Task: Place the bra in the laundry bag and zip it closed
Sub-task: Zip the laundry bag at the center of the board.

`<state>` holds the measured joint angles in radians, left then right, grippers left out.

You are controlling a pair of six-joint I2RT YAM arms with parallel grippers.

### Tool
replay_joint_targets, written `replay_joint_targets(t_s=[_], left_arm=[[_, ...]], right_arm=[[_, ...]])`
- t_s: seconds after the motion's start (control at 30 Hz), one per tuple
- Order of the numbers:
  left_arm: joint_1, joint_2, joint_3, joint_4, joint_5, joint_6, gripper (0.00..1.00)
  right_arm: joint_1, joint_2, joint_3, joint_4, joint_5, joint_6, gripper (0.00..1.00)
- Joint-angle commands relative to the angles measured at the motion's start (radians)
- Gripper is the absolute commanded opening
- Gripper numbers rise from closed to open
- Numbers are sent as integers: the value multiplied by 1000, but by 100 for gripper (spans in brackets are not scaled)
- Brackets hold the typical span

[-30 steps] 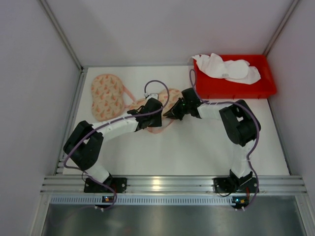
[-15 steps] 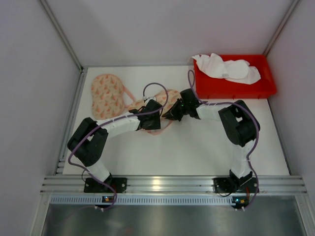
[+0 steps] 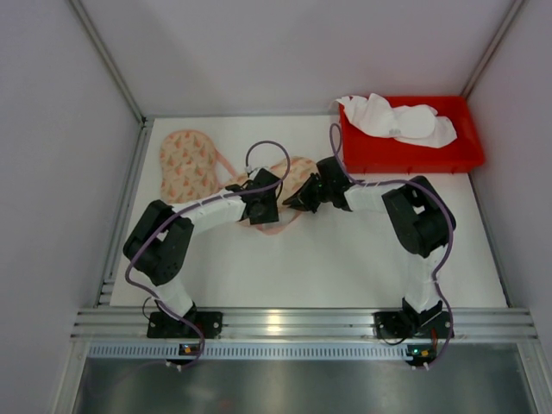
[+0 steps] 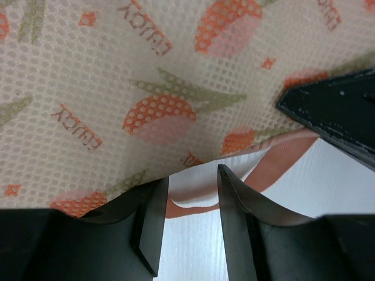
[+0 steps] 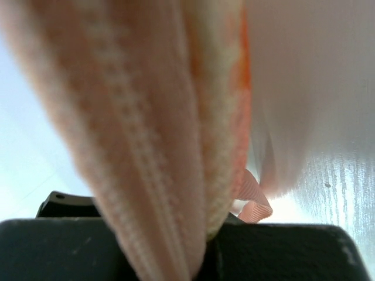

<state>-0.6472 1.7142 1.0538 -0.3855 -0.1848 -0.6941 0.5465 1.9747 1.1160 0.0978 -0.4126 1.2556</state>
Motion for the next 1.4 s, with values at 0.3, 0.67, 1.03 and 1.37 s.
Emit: replay_joint_targets(t_s=[0.3, 0.67, 1.03, 1.37], left_arm=[[57, 67, 38, 23, -39, -25, 33], [75, 25, 3, 57, -13, 13, 9], [75, -82, -51, 69, 25, 59, 0], [77, -157, -86, 59, 54, 90, 0]], right_arm=[[17, -48, -73, 108, -71, 54, 0], [13, -66, -82, 129, -88, 48, 0], [4, -69, -73, 109, -72, 8, 0], [-34, -62, -47, 89, -68, -30, 0]])
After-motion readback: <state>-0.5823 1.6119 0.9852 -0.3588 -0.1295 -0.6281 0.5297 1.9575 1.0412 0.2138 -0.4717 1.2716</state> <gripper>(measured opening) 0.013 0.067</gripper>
